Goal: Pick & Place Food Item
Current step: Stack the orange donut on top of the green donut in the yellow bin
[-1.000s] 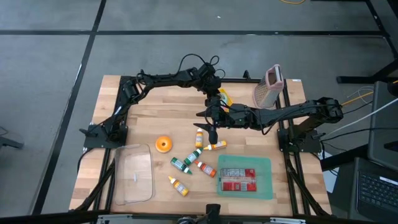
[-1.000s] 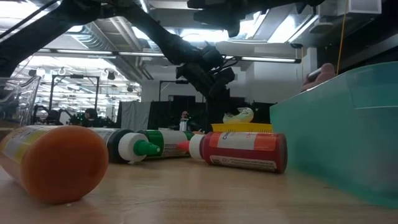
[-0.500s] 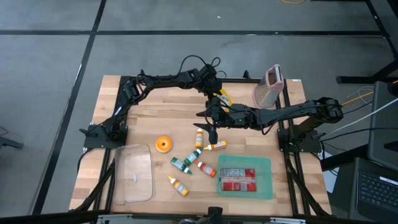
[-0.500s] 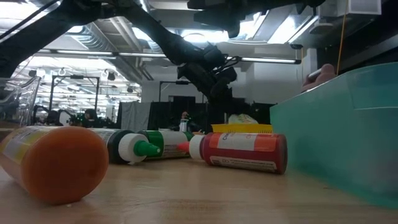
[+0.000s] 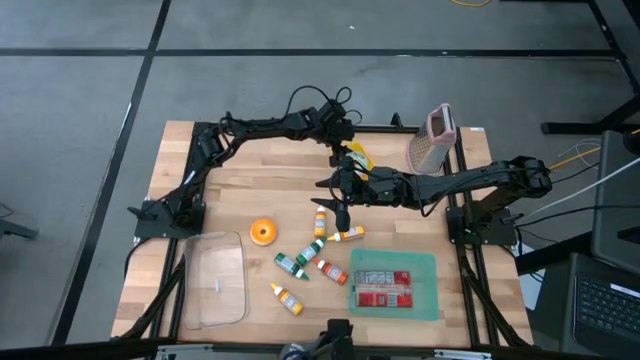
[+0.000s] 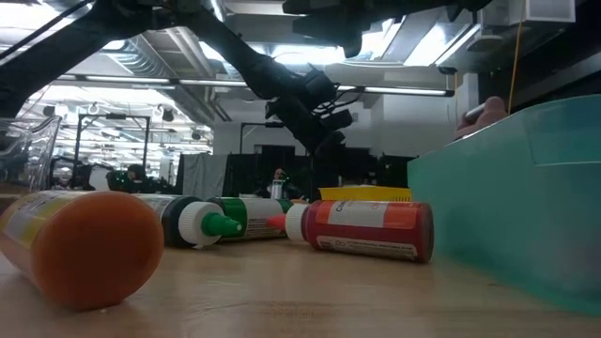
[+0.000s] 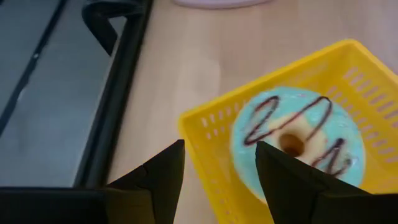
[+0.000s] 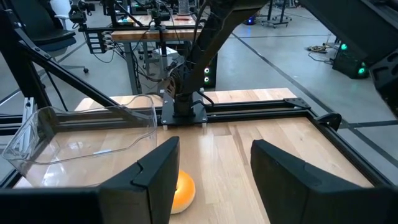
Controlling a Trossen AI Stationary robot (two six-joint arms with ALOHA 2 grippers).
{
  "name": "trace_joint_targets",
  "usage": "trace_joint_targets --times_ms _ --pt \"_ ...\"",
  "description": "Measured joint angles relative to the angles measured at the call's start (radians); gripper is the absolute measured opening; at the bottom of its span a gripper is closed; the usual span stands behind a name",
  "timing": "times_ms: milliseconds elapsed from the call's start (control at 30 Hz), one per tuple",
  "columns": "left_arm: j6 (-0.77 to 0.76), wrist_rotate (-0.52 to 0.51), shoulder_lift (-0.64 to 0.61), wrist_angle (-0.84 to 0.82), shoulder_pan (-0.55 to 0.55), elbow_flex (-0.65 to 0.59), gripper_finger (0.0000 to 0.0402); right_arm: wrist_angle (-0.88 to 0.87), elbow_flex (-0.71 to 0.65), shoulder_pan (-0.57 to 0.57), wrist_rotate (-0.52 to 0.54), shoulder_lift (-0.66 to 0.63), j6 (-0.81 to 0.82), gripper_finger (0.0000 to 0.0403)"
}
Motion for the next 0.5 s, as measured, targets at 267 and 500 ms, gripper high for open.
trace_joint_targets --times_ms 267,500 --pt "0.017 -0.019 -0.039 0.009 0.006 0.000 0.0193 -0.009 0.000 0.000 0.000 0.000 -0.020 0.0196" --pt "0.075 0.027 -0.192 -0.248 0.030 -0.010 0.0187 -0.023 0.000 0.000 0.001 0.000 -0.039 0.0196"
